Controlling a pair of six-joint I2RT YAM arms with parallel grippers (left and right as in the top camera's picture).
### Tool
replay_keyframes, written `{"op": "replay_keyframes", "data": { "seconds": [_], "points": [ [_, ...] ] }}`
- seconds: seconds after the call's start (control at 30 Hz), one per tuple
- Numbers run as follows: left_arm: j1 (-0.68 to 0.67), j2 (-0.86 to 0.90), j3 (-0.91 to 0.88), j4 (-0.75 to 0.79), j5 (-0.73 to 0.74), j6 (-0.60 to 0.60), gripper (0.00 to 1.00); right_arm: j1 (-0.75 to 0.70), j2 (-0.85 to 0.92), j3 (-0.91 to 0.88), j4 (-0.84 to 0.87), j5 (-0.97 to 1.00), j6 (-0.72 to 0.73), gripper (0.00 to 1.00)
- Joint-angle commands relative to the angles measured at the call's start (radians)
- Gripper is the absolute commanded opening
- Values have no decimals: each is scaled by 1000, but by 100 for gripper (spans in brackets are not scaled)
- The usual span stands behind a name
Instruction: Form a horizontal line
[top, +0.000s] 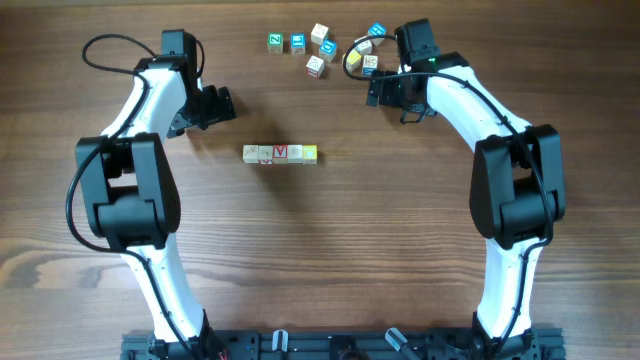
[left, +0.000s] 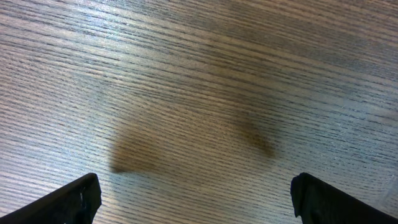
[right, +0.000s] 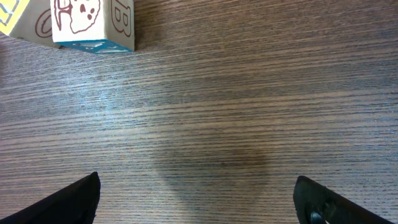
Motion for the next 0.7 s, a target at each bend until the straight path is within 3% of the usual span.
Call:
{"op": "replay_keyframes", "data": {
  "seconds": [0.0, 0.33, 0.67],
  "points": [
    [-3, 13, -2, 3, -13, -13, 100, 2, -35, 23, 3, 18, -12, 100],
    [-3, 13, -2, 3, -13, -13, 100, 2, -27, 23, 10, 17, -12, 99],
    [-3, 13, -3, 3, -13, -13, 100, 2, -814, 23, -4, 33, -14, 100]
  ]
}}
